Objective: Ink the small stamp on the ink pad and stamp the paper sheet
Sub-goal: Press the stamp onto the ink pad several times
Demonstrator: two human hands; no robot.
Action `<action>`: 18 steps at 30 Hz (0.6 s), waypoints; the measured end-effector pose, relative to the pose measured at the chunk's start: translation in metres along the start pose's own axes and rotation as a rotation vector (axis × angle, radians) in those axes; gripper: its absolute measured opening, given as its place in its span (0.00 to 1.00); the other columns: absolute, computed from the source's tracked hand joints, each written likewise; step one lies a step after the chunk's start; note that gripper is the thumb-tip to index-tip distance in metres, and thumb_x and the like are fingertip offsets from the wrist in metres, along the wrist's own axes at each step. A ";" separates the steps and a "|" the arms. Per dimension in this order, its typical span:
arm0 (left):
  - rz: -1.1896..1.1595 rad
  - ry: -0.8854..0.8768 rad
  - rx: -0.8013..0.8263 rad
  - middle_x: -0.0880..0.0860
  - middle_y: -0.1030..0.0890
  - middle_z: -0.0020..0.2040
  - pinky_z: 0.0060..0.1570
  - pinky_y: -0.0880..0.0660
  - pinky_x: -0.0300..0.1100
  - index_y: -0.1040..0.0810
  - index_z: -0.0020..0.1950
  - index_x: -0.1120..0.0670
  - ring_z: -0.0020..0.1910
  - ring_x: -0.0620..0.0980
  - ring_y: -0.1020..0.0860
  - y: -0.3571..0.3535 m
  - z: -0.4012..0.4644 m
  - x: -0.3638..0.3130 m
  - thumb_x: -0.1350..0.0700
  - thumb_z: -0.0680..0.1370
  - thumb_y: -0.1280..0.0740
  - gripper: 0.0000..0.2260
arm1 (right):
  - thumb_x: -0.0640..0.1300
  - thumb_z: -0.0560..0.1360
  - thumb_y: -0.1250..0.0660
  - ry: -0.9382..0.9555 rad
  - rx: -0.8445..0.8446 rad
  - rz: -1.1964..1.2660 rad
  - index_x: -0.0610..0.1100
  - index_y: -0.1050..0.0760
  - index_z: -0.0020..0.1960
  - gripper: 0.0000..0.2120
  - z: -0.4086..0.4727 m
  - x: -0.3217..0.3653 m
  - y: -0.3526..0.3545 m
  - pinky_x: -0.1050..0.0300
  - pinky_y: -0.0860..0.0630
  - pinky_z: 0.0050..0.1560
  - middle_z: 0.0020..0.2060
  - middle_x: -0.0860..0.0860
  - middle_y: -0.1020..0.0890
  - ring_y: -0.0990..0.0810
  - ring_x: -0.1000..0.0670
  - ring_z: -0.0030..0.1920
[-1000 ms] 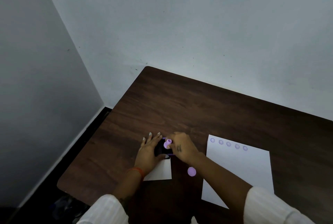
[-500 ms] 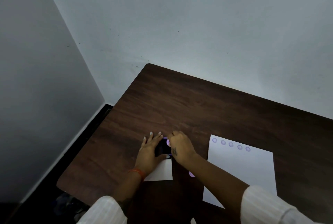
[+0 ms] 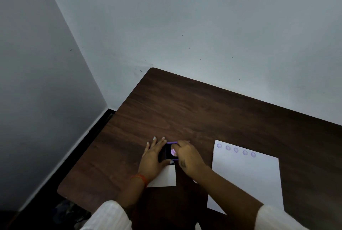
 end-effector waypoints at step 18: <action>-0.002 0.005 0.028 0.48 0.41 0.76 0.74 0.59 0.46 0.40 0.72 0.51 0.76 0.49 0.52 0.003 -0.001 -0.004 0.49 0.71 0.29 0.34 | 0.35 0.69 0.36 -0.172 -0.102 0.340 0.36 0.23 0.34 0.07 0.001 -0.012 0.023 0.57 0.33 0.35 0.31 0.39 0.25 0.29 0.46 0.33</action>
Point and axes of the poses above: each hand's wrist, its own z-axis towards the middle knuckle, its own y-axis out of the back of the hand, x = y × z, the point moved 1 cm from there along z, towards the middle knuckle
